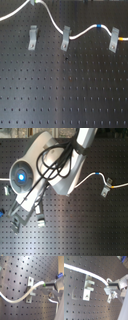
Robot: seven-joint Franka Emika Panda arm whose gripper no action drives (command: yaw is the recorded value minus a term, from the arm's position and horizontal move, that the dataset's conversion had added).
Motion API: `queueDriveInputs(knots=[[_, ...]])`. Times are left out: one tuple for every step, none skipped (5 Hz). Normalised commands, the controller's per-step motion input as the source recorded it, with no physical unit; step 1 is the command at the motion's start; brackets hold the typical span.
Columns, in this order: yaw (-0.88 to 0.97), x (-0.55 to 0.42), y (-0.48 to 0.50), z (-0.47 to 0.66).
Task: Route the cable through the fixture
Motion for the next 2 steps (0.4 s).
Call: queueDriveInputs(knots=[[0.53,-0.221,0.309,0.06],[0.59,-0.203,0.289,0.07]])
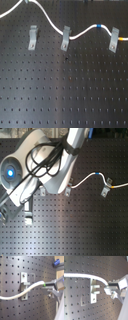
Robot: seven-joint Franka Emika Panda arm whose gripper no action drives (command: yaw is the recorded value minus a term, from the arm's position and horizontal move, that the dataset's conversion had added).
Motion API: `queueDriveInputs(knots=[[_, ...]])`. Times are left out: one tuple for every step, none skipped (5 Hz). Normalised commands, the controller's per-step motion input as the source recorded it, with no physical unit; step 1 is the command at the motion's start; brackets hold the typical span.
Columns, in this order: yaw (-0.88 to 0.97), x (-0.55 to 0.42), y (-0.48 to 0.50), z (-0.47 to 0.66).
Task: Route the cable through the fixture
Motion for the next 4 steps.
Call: queueDriveInputs(knots=[[0.23,0.419,0.294,0.0],[0.15,0.012,0.091,0.19],[0.59,0.056,0.112,0.38],[0.64,0.024,0.082,0.37]])
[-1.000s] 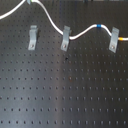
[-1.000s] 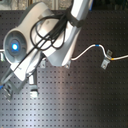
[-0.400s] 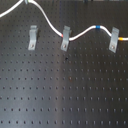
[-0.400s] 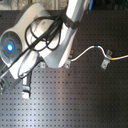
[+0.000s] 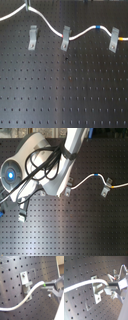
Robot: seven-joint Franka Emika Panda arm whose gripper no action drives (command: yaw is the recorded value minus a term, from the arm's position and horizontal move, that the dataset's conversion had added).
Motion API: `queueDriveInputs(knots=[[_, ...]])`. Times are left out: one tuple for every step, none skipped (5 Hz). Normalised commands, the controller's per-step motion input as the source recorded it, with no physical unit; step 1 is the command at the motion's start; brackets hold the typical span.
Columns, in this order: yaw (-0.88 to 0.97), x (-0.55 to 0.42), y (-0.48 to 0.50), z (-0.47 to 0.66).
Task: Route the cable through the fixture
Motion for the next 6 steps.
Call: queueDriveInputs(knots=[[0.72,-0.009,0.042,0.37],[0.79,-0.01,0.04,0.38],[0.81,-0.004,0.036,0.39],[0.83,0.001,0.032,0.4],[0.84,0.0,0.092,0.29],[0.0,0.0,0.004,0.01]])
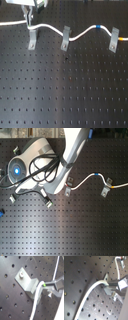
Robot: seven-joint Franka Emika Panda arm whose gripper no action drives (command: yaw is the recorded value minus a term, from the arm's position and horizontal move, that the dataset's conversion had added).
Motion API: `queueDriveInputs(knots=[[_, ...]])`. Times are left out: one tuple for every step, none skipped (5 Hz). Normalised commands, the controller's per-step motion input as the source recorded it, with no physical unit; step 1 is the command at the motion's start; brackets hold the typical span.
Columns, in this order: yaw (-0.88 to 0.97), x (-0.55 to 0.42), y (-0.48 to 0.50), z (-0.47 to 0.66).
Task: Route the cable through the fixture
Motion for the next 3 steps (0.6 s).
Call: queueDriveInputs(knots=[[0.54,0.209,0.118,0.5],[0.73,0.069,0.092,0.45],[0.52,0.033,0.11,0.35]])
